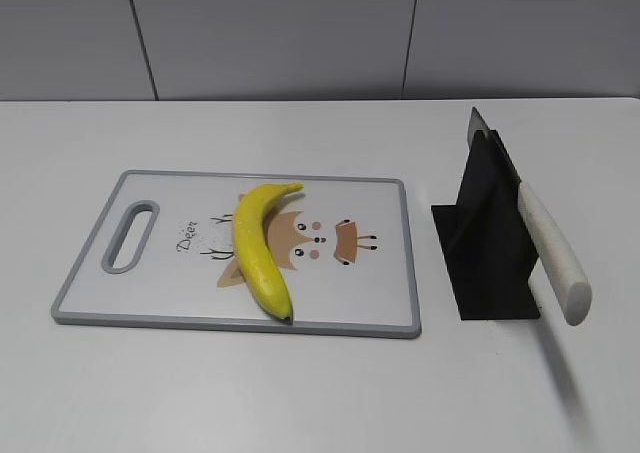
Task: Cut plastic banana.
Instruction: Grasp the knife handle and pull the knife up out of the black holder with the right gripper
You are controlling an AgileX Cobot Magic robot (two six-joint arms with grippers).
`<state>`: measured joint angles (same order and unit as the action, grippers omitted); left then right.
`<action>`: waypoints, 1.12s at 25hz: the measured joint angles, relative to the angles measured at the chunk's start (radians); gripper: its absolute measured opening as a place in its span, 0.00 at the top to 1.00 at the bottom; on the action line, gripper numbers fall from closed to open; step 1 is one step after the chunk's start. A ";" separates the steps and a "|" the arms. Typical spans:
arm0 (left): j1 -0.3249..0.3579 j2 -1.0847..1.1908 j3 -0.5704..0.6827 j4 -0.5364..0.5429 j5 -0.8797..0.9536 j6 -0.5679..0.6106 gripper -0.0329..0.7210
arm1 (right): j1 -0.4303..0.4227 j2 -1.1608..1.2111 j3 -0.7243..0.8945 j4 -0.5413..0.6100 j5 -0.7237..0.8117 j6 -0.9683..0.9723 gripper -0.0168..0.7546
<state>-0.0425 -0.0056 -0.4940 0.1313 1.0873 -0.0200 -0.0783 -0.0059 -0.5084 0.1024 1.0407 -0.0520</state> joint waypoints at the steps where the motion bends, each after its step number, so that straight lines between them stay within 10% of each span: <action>1: 0.000 0.000 0.000 0.000 0.000 0.000 0.20 | 0.000 0.000 0.000 0.000 0.000 0.000 0.26; 28: 0.000 0.000 0.000 0.000 0.000 0.000 0.20 | 0.021 0.675 -0.331 0.102 0.175 0.009 0.26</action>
<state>-0.0425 -0.0056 -0.4940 0.1313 1.0873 -0.0200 -0.0574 0.6688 -0.8398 0.2045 1.2154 -0.0426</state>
